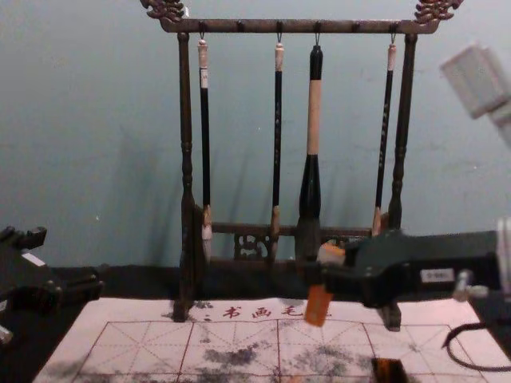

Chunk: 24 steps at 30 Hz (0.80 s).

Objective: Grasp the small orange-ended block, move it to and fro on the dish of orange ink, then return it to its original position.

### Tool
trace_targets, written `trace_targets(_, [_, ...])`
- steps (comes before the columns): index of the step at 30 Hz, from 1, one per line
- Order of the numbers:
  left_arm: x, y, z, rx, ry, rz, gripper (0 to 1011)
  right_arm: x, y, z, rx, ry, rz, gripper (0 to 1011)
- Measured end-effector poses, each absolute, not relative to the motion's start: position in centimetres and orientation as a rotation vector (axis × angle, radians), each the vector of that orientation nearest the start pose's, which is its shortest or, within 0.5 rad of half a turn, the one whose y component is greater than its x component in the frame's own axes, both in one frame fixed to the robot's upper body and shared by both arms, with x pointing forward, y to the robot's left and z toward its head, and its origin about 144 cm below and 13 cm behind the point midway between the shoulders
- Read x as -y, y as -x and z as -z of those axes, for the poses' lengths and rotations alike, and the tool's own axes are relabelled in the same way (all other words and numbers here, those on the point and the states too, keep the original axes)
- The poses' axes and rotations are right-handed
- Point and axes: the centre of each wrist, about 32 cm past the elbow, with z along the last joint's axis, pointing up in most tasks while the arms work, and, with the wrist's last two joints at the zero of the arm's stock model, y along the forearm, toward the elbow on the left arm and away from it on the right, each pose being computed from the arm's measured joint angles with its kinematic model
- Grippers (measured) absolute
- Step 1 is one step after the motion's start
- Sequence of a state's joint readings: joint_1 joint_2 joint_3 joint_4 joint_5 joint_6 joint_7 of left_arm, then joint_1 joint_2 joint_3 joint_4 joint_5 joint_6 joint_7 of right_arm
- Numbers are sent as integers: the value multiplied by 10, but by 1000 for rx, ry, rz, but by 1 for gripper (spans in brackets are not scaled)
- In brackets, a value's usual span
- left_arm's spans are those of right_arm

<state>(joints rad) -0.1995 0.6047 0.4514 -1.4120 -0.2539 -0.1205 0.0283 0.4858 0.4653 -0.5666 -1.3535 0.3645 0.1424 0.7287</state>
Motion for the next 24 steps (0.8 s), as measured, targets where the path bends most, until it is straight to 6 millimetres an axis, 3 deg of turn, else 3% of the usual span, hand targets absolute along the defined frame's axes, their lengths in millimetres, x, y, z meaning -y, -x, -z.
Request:
trace_targets(9, [-310,-489,-1140,285,-304,-1248,1001,222,-573,-1200,26,352,401,120])
trace_targets(24, [-310,-489,-1140,285,-304,-1248,1001,211,-577,-1190,53,446,301,120])
